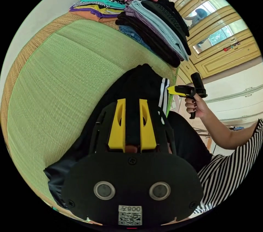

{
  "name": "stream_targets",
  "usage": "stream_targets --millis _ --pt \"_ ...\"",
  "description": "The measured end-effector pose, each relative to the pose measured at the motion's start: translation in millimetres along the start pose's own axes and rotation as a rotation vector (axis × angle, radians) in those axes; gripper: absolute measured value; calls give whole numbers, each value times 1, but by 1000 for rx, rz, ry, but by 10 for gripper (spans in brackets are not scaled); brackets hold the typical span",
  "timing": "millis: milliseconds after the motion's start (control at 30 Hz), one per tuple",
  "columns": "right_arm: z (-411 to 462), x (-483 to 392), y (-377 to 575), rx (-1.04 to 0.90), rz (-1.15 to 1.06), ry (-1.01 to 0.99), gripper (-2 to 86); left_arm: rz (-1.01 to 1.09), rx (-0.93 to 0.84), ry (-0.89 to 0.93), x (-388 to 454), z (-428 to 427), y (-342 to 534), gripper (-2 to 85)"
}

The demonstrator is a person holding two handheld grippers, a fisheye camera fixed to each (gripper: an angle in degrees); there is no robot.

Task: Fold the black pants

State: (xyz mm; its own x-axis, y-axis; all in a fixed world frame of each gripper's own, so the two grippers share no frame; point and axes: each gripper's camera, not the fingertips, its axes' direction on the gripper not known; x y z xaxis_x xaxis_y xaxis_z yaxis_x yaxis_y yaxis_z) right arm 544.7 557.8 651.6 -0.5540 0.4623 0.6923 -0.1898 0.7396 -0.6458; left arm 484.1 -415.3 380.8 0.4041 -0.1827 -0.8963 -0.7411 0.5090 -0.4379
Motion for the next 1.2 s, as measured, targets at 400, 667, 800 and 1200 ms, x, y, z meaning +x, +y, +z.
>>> stream_targets --millis 400,667,800,1200 --pt "-29 1 11 20 -53 -77 10 83 -10 -92 26 -18 -51 14" --pt "-21 0 10 -14 -77 -9 9 6 -30 -72 12 -16 -68 9" --pt "-19 -7 11 -7 -92 -1 8 13 21 -50 15 -27 -68 8" --pt "29 -29 11 -9 -164 158 9 -30 90 -76 -9 -42 -55 13"
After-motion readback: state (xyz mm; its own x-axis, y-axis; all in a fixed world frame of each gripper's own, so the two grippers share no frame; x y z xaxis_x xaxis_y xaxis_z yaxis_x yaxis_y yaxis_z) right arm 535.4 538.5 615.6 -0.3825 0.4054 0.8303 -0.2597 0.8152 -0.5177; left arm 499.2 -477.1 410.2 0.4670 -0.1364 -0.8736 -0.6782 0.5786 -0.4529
